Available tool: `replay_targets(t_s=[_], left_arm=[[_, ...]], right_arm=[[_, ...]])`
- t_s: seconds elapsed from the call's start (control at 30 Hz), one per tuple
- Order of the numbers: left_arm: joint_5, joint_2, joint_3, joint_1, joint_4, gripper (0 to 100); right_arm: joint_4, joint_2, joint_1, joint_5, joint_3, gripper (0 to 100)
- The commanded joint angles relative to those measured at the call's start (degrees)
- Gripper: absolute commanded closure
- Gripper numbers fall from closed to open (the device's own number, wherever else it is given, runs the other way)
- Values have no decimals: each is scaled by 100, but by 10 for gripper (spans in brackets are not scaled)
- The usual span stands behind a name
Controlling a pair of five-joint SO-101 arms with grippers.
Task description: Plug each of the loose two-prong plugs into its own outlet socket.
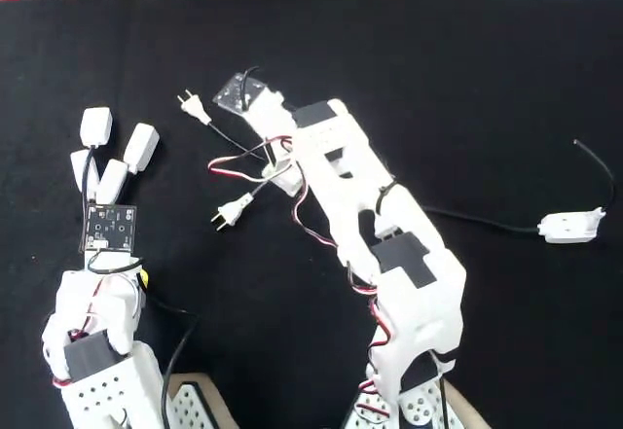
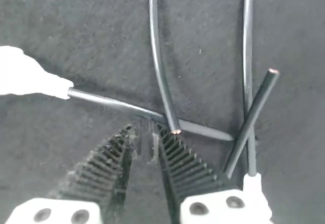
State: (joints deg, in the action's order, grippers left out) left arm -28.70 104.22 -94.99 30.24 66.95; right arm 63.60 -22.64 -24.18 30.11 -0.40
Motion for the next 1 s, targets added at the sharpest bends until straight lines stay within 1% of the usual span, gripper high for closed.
replay_targets(t_s=[0.0,0.07,0.13,0.23,0.37,0.43,0.5,0.57,0.67,0.83,0.97], left_arm=[[-44,9,22,75,-88,809],[-44,9,22,75,-88,809],[-44,9,22,75,-88,809],[-44,9,22,75,-88,809],[-44,9,22,75,-88,809],[-44,9,22,75,-88,809],[-44,9,22,75,-88,809],[-44,9,22,75,-88,809],[-44,9,22,75,-88,809],[-44,18,40,312,-88,809],[-35,18,57,338,-88,809]], right_arm=[[730,242,79,-853,-576,940],[1187,365,53,-1371,-699,901],[1618,462,-9,-2057,-831,874],[2075,470,-149,-3059,-910,868],[1987,338,-519,-5037,-936,865],[1767,242,-782,-5776,-927,864],[1477,145,-1046,-6075,-910,864],[1169,40,-1284,-6207,-901,864],[782,-136,-1521,-6567,-892,864],[334,-453,-1574,-7262,-919,864],[185,-708,-1582,-7420,-892,864]])
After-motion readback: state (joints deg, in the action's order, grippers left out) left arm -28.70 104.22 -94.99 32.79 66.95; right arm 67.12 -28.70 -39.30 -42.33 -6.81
